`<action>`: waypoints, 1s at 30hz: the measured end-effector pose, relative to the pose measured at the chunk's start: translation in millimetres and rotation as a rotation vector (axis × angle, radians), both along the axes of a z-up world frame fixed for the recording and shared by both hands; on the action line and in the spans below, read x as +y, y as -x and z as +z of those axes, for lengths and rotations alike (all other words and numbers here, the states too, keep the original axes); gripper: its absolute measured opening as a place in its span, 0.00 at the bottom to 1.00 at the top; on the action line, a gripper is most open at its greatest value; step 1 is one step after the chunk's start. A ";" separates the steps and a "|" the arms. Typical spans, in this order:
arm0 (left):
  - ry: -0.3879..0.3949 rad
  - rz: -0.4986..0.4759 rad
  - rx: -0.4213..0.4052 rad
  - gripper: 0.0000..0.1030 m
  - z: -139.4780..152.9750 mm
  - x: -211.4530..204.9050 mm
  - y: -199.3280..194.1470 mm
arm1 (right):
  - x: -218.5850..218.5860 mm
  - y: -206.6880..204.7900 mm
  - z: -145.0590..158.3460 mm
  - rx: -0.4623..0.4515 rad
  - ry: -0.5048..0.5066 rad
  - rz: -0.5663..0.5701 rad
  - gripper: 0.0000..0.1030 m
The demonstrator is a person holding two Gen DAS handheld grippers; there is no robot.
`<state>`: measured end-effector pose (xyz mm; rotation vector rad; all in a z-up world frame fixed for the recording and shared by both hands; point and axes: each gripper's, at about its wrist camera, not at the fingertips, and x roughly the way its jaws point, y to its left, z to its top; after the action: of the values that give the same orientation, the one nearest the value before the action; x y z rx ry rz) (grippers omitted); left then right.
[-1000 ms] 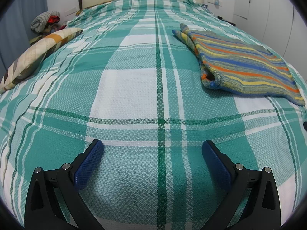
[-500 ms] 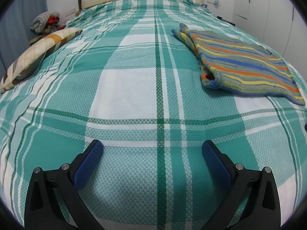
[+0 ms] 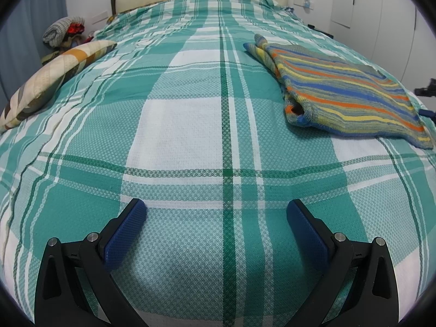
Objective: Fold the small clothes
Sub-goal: 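Grasp the edge of the folded striped sweater with the right gripper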
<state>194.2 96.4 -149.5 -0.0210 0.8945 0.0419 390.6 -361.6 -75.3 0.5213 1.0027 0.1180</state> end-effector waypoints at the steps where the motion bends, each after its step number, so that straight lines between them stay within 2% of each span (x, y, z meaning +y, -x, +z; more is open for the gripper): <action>1: 0.009 -0.006 0.001 0.99 0.2 1.1 0.4 | 1.1 -6.1 -2.4 0.005 -0.004 0.008 0.61; 4: 0.032 -0.012 -0.004 0.99 -0.8 4.6 0.3 | 6.3 -23.2 -4.2 0.008 0.005 0.029 0.61; 6: 0.012 -0.011 -0.004 0.99 -1.9 2.0 -1.7 | 10.2 -33.3 -9.2 0.028 0.009 0.053 0.61; 8: 0.000 -0.011 -0.007 0.99 -1.2 -0.3 -1.1 | 15.6 -46.7 -24.7 0.085 0.012 0.086 0.58; 9: 0.001 -0.011 -0.008 0.99 -0.9 -0.1 -0.8 | 19.6 -51.3 -29.6 0.100 0.021 0.098 0.49; 10: 0.006 -0.011 -0.009 0.99 -0.8 0.8 -1.1 | 24.2 -54.7 -32.3 0.107 0.034 0.117 0.08; 13: 0.010 -0.012 -0.012 0.99 -0.9 1.1 -0.9 | 32.6 -55.2 -21.5 0.097 0.054 0.103 0.08; 16: 0.015 -0.012 -0.015 0.99 -0.8 1.3 -1.0 | 55.4 -54.5 10.4 0.087 0.095 0.118 0.08; 20: 0.015 -0.012 -0.014 0.99 -0.8 1.5 -0.9 | 128.1 -59.7 63.1 0.069 0.149 0.187 0.08; 22: 0.017 -0.013 -0.016 0.99 -0.6 1.1 -0.7 | 168.5 -65.5 73.8 0.072 0.136 0.206 0.08; 24: 0.019 -0.013 -0.016 0.99 -0.4 1.2 -0.9 | 210.6 -71.4 73.2 0.090 0.111 0.225 0.08; 27: 0.025 -0.013 -0.017 0.99 -0.1 1.5 -1.7 | 285.1 -77.5 50.8 0.134 0.063 0.273 0.09; 30: 0.032 -0.014 -0.018 0.99 -0.2 1.8 -1.9 | 333.8 -81.7 14.5 0.209 -0.097 0.368 0.30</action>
<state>196.1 98.3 -149.7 -0.0444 0.8774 0.0143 472.3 -27.8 -60.8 0.4386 1.2960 0.4494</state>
